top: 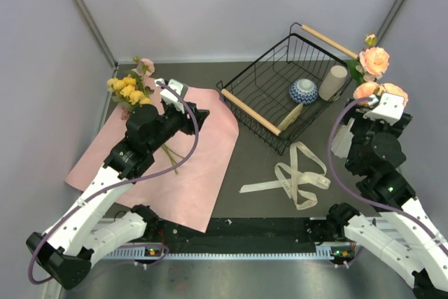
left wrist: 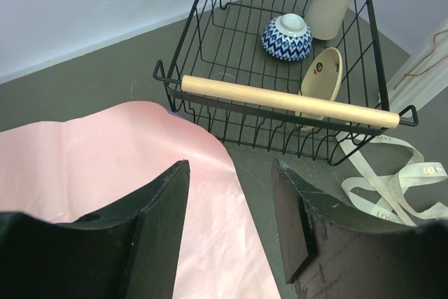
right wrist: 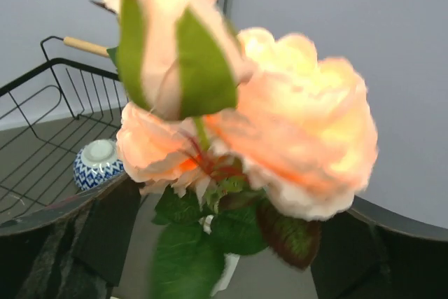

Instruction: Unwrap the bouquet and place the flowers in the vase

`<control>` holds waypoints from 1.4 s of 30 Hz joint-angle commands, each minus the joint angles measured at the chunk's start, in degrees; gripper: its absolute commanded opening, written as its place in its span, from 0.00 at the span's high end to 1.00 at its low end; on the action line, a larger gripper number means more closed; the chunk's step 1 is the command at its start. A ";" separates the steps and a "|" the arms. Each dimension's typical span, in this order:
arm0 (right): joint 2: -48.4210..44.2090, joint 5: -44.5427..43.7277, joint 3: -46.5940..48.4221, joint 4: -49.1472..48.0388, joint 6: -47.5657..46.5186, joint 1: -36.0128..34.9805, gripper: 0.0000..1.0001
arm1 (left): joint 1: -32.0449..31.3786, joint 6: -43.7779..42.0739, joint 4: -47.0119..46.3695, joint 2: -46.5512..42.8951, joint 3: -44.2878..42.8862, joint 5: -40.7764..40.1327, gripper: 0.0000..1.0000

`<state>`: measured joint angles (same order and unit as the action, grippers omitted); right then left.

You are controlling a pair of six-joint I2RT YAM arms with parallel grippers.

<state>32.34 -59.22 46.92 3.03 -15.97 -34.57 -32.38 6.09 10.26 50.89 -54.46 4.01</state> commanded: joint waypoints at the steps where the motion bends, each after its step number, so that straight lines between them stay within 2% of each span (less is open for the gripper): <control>1: -1.14 -2.04 5.55 11.02 5.94 0.64 0.08 | 0.13 0.50 -2.53 0.17 -0.30 0.38 0.44; 5: -2.01 -0.55 10.19 19.63 10.94 0.64 0.03 | 0.13 0.51 -2.44 0.35 -0.30 0.03 0.44; 10: -2.02 4.01 18.99 29.04 13.42 0.55 0.02 | 0.21 0.59 -2.26 0.78 -0.47 -0.49 0.44; 17: 1.93 24.81 36.72 33.62 12.80 0.55 0.01 | 0.21 0.94 -2.18 0.96 -0.56 -0.58 0.44; 19: 4.22 29.23 39.20 33.54 13.15 0.55 0.01 | 0.13 0.94 -2.00 0.87 -0.48 -0.67 0.44; 22: 8.61 40.03 43.25 32.83 14.64 0.55 0.01 | 0.13 0.86 -2.00 0.70 -0.48 -1.46 0.44; 23: 9.84 48.50 44.74 32.31 15.52 0.55 0.01 | 0.04 0.77 -1.91 0.70 -0.56 -2.42 0.43; 25: 14.76 57.94 46.07 31.43 18.24 0.73 0.01 | 0.13 0.59 -1.04 1.05 -1.00 -3.48 0.43; 26: 16.95 66.17 47.03 30.21 20.95 0.55 0.01 | 0.13 0.51 -0.77 1.14 -1.18 -6.09 0.42; 28: 22.82 73.07 47.30 28.19 24.47 0.47 0.02 | 0.13 0.42 0.46 1.66 -1.88 -8.13 0.42; 29: 24.68 79.29 46.43 27.04 28.41 0.29 0.02 | 0.21 0.42 0.90 1.58 -2.06 -9.53 0.41; 30: 26.36 81.35 45.64 23.73 30.36 -0.41 0.02 | 0.13 0.59 1.51 1.58 -2.23 -13.03 0.41; 32: 31.72 82.34 43.10 21.33 32.83 -6.08 0.02 | 0.47 1.03 2.04 1.14 -2.23 -16.91 0.39; 34: 37.06 78.93 42.56 21.23 30.48 -12.60 0.02 | 1.70 2.08 2.22 0.17 -1.80 -22.37 0.39; 35: 38.92 74.38 42.21 21.93 26.81 -18.81 0.02 | 2.49 2.52 2.22 -0.26 -1.53 -23.51 0.38; 38: 43.23 63.84 40.01 22.29 23.79 -26.40 0.02 | 7.06 6.99 2.30 -1.15 -0.39 -25.72 0.35; 42: 43.78 62.47 33.61 18.70 29.84 -27.31 0.02 | 17.32 13.32 4.41 2.09 -0.82 -22.92 0.32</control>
<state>79.55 7.86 83.40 27.03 10.26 -60.86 -22.33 12.10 14.02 51.16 -54.48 -17.74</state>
